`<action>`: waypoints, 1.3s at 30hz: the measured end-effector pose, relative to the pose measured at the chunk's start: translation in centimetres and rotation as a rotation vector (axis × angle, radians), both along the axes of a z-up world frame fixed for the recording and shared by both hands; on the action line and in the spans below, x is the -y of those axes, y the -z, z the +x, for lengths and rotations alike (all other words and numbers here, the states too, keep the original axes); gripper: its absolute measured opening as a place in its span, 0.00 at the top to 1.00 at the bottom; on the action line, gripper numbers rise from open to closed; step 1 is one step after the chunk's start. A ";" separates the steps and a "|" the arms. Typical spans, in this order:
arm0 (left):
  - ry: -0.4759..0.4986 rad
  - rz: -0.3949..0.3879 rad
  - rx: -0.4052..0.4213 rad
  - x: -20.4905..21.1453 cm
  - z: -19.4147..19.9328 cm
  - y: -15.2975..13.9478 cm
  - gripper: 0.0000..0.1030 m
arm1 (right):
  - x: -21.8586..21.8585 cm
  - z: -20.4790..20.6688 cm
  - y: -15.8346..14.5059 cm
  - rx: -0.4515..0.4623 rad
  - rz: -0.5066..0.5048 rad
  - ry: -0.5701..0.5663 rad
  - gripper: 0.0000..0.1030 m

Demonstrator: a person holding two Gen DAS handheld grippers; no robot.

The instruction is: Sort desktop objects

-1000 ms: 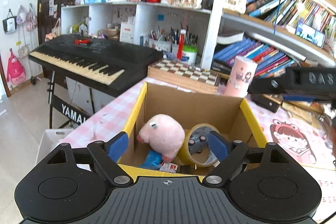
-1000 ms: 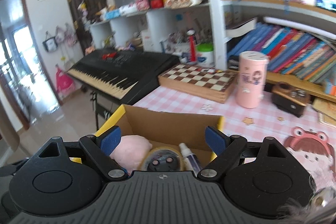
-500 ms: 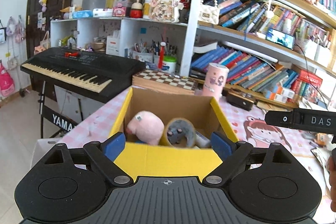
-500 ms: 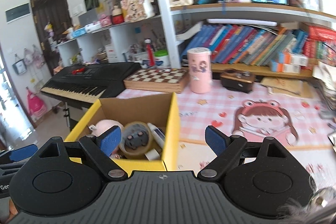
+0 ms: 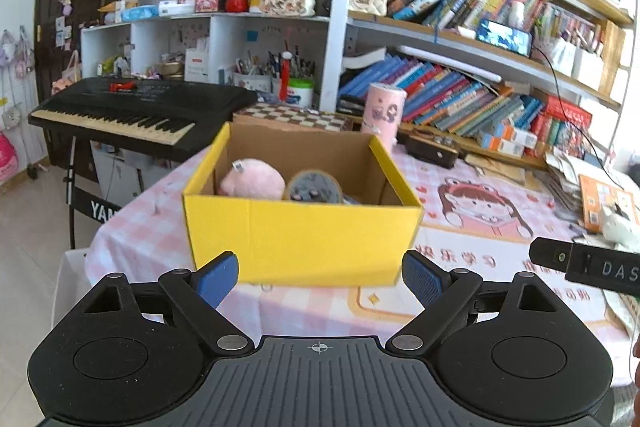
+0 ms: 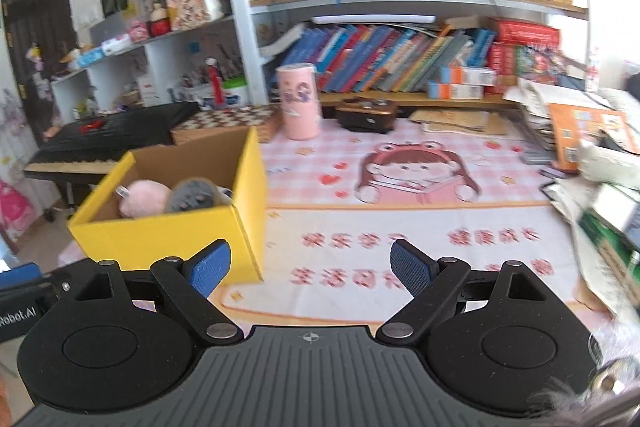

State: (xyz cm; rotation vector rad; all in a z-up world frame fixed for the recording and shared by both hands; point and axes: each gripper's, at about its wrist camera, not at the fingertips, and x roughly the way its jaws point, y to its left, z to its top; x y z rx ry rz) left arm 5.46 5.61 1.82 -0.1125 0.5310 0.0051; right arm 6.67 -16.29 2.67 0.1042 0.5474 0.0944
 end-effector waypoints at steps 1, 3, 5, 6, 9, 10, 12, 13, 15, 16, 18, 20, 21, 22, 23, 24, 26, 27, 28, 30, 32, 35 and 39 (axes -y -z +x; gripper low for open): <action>0.006 0.005 -0.004 0.3 -0.2 0.2 0.12 | 0.1 -0.4 0.3 -0.003 -0.006 0.010 0.16; 0.015 0.016 -0.016 0.8 -0.6 0.6 0.11 | 0.3 -1.2 0.9 -0.008 -0.014 0.025 0.16; 0.023 0.019 -0.030 1.3 -1.0 1.0 0.12 | 0.5 -2.0 1.5 -0.012 -0.025 0.039 0.16; 0.026 0.019 -0.037 1.4 -1.2 1.2 0.11 | 0.6 -2.3 1.8 -0.016 -0.031 0.046 0.16; 0.025 0.030 -0.059 1.9 -1.8 1.8 0.11 | 1.1 -3.0 2.6 -0.043 -0.043 0.080 0.16; 0.025 0.034 -0.068 2.0 -2.0 2.0 0.11 | 1.2 -3.2 2.8 -0.054 -0.044 0.092 0.16; 0.023 0.041 -0.085 2.3 -2.3 2.3 0.06 | 1.4 -3.7 3.4 -0.079 -0.047 0.113 0.16; 0.022 0.047 -0.090 2.4 -2.4 2.4 0.06 | 1.4 -4.1 3.7 -0.093 -0.050 0.116 0.16; 0.022 0.054 -0.096 2.5 -2.7 2.6 0.06 | 1.3 -4.5 4.2 -0.115 -0.056 0.104 0.16; 0.021 0.055 -0.100 2.6 -2.7 2.6 0.06 | 1.2 -4.6 4.3 -0.121 -0.059 0.096 0.16; 0.020 0.060 -0.107 2.7 -2.8 2.7 0.06 | 1.0 -4.8 4.4 -0.120 -0.067 0.087 0.16; 0.024 0.064 -0.114 2.9 -3.1 2.9 0.06 | 0.9 -4.9 4.2 -0.120 -0.070 0.084 0.15; 0.027 0.066 -0.118 3.0 -3.2 3.0 0.05 | 1.0 -4.9 4.3 -0.123 -0.070 0.085 0.15; 0.029 0.069 -0.122 3.1 -3.3 3.0 0.05 | 1.0 -5.0 4.3 -0.127 -0.070 0.085 0.14; 0.029 0.072 -0.126 3.2 -3.4 3.0 0.03 | 1.0 -5.0 4.4 -0.131 -0.070 0.084 0.14; 0.028 0.074 -0.130 3.3 -3.4 3.1 0.03 | 1.0 -5.0 4.4 -0.135 -0.070 0.083 0.14; 0.027 0.074 -0.135 3.2 -3.5 3.1 0.02 | 1.0 -5.1 4.5 -0.140 -0.070 0.081 0.14; 0.026 0.075 -0.137 3.2 -3.6 3.1 0.02 | 1.0 -5.1 4.5 -0.140 -0.070 0.079 0.13; 0.025 0.076 -0.138 3.2 -3.6 3.1 0.02 | 1.0 -5.1 4.5 -0.140 -0.070 0.078 0.12; 0.024 0.076 -0.140 3.2 -3.7 3.1 0.01 | 0.9 -5.2 4.5 -0.140 -0.071 0.078 0.12; 0.027 0.076 -0.141 3.2 -3.7 3.1 0.01 | 0.9 -5.2 4.5 -0.141 -0.071 0.078 0.12; 0.030 0.072 -0.142 3.3 -3.7 3.1 0.01 | 0.9 -5.2 4.5 -0.141 -0.070 0.077 0.08; 0.029 0.071 -0.149 3.3 -3.7 3.2 0.01 | 0.9 -5.2 4.5 -0.141 -0.072 0.078 0.08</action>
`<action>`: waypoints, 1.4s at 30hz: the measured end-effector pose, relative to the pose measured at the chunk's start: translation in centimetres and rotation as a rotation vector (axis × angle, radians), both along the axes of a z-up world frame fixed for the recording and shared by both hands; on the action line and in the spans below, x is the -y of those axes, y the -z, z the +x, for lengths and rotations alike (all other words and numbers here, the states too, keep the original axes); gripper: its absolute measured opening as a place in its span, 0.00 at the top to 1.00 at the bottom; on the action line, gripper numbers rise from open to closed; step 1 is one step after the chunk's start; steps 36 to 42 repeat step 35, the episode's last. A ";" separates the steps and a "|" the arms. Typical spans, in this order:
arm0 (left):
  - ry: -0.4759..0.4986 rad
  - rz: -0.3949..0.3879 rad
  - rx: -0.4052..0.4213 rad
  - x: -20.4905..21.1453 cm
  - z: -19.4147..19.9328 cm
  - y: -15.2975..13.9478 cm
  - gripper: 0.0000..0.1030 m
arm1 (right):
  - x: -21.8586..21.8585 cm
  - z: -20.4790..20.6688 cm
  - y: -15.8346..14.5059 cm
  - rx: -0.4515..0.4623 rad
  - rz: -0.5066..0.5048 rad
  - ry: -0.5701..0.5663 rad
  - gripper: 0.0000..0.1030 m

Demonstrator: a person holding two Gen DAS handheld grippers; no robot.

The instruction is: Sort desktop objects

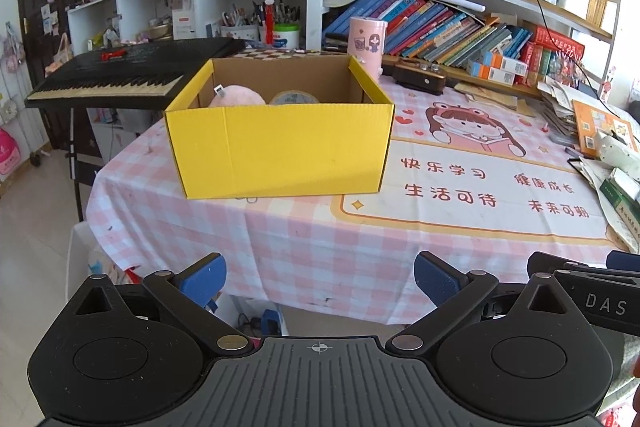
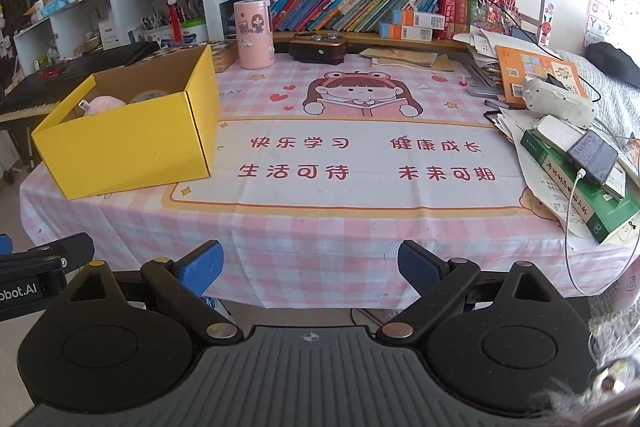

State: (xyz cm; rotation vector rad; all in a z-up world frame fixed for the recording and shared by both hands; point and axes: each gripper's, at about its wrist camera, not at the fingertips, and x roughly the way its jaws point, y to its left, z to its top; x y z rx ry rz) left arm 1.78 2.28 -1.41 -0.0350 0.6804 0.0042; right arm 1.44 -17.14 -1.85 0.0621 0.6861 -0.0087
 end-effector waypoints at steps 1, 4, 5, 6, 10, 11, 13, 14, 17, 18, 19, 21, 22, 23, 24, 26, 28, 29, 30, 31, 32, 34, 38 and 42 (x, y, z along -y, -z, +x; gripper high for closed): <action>0.001 0.001 -0.001 0.1 0.0 0.0 0.01 | 0.0 0.0 0.0 -0.001 0.000 0.000 0.07; 0.001 0.007 0.001 0.2 0.0 0.0 0.01 | 0.1 -0.2 0.2 -0.004 -0.005 0.001 0.05; 0.000 0.009 0.002 0.3 0.0 0.0 0.01 | 0.2 -0.2 0.3 -0.005 -0.006 0.000 0.03; -0.001 0.011 0.003 0.3 0.0 0.0 0.01 | 0.2 -0.2 0.3 -0.005 -0.005 0.000 0.02; 0.001 0.011 0.001 0.5 0.0 0.0 0.01 | 0.2 -0.3 0.3 -0.005 -0.006 0.000 0.00; 0.001 0.013 0.002 0.5 0.0 0.0 0.01 | 0.2 -0.2 0.2 -0.005 -0.005 0.000 0.00; 0.002 0.017 0.004 0.6 0.0 -0.1 0.01 | 0.3 -0.4 0.4 -0.007 -0.005 -0.001 0.00; 0.003 0.017 0.005 0.7 0.0 -0.1 0.01 | 0.3 -0.3 0.3 -0.006 -0.005 -0.001 0.00; 0.003 0.015 0.002 0.7 0.0 -0.1 0.01 | 0.3 -0.4 0.3 -0.007 -0.005 0.001 0.00; 0.003 0.013 0.001 0.7 0.0 0.0 0.01 | 0.3 -0.3 0.3 -0.006 -0.005 0.000 0.00; 0.004 0.012 0.000 0.7 0.0 0.0 0.01 | 0.3 -0.3 0.3 -0.006 -0.005 0.000 0.00; 0.007 0.010 -0.001 0.8 0.0 0.0 0.01 | 0.3 -0.3 0.3 -0.006 -0.005 -0.001 0.00; 0.008 0.010 -0.002 0.8 0.1 0.0 0.01 | 0.3 -0.3 0.3 -0.006 -0.005 -0.001 0.00; 0.008 0.011 -0.001 0.8 0.1 0.0 0.01 | 0.3 -0.3 0.3 -0.007 -0.005 0.000 0.00; 0.007 0.010 0.000 0.8 0.1 0.0 0.01 | 0.3 -0.3 0.3 -0.007 -0.005 0.000 0.00; 0.004 0.010 0.009 0.8 0.0 0.0 0.00 | 0.3 -0.3 0.3 -0.007 -0.005 0.000 0.00; 0.004 0.009 0.018 0.8 -0.1 -0.1 0.00 | 0.3 -0.2 0.3 -0.007 -0.005 0.000 0.00; 0.004 0.007 0.018 0.8 -0.1 -0.1 0.00 | 0.3 -0.2 0.3 -0.007 -0.005 -0.001 0.00; 0.005 0.006 0.018 0.8 -0.1 -0.1 0.00 | 0.3 -0.2 0.3 -0.007 -0.005 -0.001 0.00; 0.005 0.004 0.017 0.8 0.0 -0.1 0.00 | 0.3 -0.2 0.3 -0.008 -0.005 -0.001 0.00; 0.004 0.006 0.014 0.8 0.0 0.0 0.00 | 0.3 -0.2 0.2 -0.008 -0.005 -0.001 0.00; 0.003 0.005 0.011 0.7 0.2 0.0 0.00 | 0.4 -0.4 0.5 -0.010 -0.004 -0.001 0.00; 0.002 0.005 0.010 0.7 0.2 0.0 0.00 | 0.5 -0.5 0.6 -0.011 -0.003 -0.002 0.00; 0.002 0.005 0.010 0.7 0.2 0.0 0.00 | 0.5 -0.5 0.6 -0.011 -0.003 -0.002 0.00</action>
